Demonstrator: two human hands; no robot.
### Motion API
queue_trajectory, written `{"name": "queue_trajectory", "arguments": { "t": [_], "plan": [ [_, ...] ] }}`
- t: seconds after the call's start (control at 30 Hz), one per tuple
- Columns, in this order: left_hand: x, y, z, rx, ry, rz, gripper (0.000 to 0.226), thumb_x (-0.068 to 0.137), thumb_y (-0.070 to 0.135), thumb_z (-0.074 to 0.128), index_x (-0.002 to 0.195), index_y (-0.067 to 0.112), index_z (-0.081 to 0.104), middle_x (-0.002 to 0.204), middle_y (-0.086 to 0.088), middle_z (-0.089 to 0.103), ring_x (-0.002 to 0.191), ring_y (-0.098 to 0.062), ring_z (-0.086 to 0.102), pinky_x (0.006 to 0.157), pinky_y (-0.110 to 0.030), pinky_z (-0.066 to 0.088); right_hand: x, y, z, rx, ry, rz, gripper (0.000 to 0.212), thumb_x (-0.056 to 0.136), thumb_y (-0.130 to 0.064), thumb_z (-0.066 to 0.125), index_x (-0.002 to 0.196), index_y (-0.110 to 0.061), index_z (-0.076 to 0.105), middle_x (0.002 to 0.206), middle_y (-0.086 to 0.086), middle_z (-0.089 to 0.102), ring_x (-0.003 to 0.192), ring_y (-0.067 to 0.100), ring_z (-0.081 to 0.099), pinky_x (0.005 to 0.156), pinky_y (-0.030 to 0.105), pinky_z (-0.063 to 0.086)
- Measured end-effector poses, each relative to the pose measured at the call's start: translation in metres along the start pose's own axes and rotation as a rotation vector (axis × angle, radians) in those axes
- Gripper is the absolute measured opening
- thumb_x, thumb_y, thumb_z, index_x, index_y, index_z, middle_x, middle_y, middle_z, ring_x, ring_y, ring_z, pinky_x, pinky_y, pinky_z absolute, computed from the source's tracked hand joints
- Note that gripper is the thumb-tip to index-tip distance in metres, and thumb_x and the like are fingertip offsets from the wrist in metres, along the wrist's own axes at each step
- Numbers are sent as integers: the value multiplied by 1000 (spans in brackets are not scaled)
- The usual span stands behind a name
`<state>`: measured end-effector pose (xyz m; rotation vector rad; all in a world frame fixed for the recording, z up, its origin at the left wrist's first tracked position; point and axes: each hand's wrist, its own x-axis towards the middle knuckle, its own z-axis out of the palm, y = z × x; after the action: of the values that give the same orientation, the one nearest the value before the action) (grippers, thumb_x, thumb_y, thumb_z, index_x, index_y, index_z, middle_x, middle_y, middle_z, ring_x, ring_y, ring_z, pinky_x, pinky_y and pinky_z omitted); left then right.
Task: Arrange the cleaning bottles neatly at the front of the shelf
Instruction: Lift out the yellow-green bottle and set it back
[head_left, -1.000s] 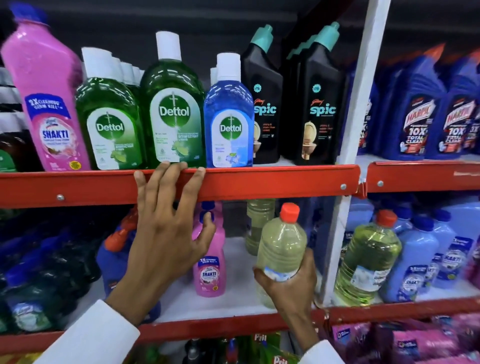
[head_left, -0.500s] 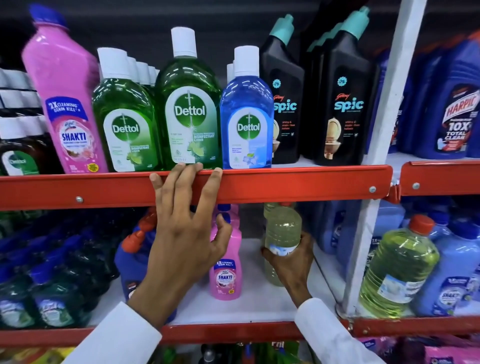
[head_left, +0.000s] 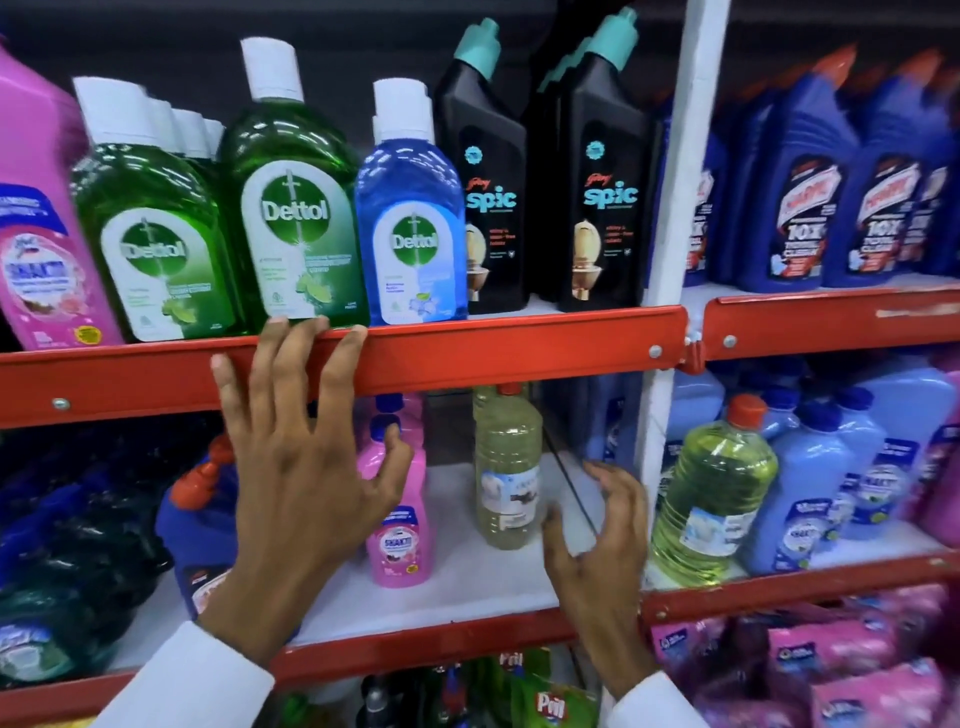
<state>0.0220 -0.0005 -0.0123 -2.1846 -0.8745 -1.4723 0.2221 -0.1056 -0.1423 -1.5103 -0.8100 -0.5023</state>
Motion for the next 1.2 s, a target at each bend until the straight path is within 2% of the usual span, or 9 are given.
{"name": "queue_trajectory", "arguments": {
  "t": [0.1, 0.17, 0.37, 0.63, 0.87, 1.0, 1.07, 1.13, 1.2],
  "plan": [
    [0, 7, 2, -38, 47, -44, 71, 84, 45, 58, 145, 12, 44, 151, -21, 42, 152, -37, 27, 126, -65, 10, 3, 12, -38, -55, 272, 25, 43, 79, -8, 66, 120, -1, 55, 124, 16, 54, 118, 25, 47, 107, 20, 32],
    [0, 11, 4, -62, 68, -71, 70, 83, 43, 60, 144, 10, 44, 151, -23, 42, 152, -37, 25, 126, -64, 9, 12, 28, -51, -143, 353, 85, 56, 80, -10, 68, 130, 2, 47, 133, 22, 48, 127, 32, 42, 113, 31, 30],
    [-1, 14, 6, -79, 73, -85, 72, 81, 41, 63, 143, 10, 43, 152, -22, 39, 153, -36, 23, 126, -64, 9, 38, 70, -58, -222, 266, 312, 98, 72, -25, 86, 146, -2, 26, 146, 25, 40, 134, 38, 40, 110, 49, 38],
    [-1, 8, 5, -34, 22, -50, 76, 82, 39, 62, 148, 11, 37, 154, -24, 36, 154, -39, 19, 126, -66, 6, 48, 84, -55, -114, 244, 378, 85, 64, -21, 88, 132, -6, 38, 122, 21, 54, 107, 38, 58, 93, 54, 51],
    [-2, 4, 8, -13, 1, -16, 81, 80, 37, 64, 150, 11, 33, 156, -25, 32, 155, -40, 15, 125, -68, 5, 45, 44, -70, 53, 334, 299, 94, 64, -18, 91, 139, -9, 35, 132, 16, 53, 112, 28, 58, 100, 46, 50],
    [-2, 4, 7, -53, 14, -32, 78, 81, 39, 62, 149, 12, 35, 155, -24, 34, 155, -38, 17, 126, -67, 5, 40, 6, -83, 61, 321, 191, 95, 61, -18, 94, 137, -8, 38, 128, 14, 56, 109, 24, 58, 92, 28, 49],
    [-2, 6, 7, -61, 18, -34, 77, 81, 40, 61, 149, 12, 36, 155, -23, 35, 155, -38, 18, 125, -67, 6, 33, -14, -86, 75, 281, 132, 95, 57, -22, 95, 134, -9, 40, 118, 7, 57, 98, 11, 56, 85, 9, 45],
    [-1, 7, 6, -66, 12, -44, 76, 82, 41, 61, 149, 12, 37, 155, -22, 35, 155, -37, 18, 126, -66, 7, 25, -29, -85, 117, 223, 99, 92, 55, -29, 91, 131, -18, 41, 110, -2, 56, 85, 0, 54, 78, 0, 41],
    [0, 11, 9, -83, 15, -38, 76, 82, 41, 62, 149, 12, 38, 156, -22, 35, 155, -36, 18, 126, -66, 6, 18, -38, -82, 153, 134, 97, 86, 53, -35, 89, 125, -31, 41, 107, -8, 58, 91, -7, 59, 76, 4, 46]
  ]
}}
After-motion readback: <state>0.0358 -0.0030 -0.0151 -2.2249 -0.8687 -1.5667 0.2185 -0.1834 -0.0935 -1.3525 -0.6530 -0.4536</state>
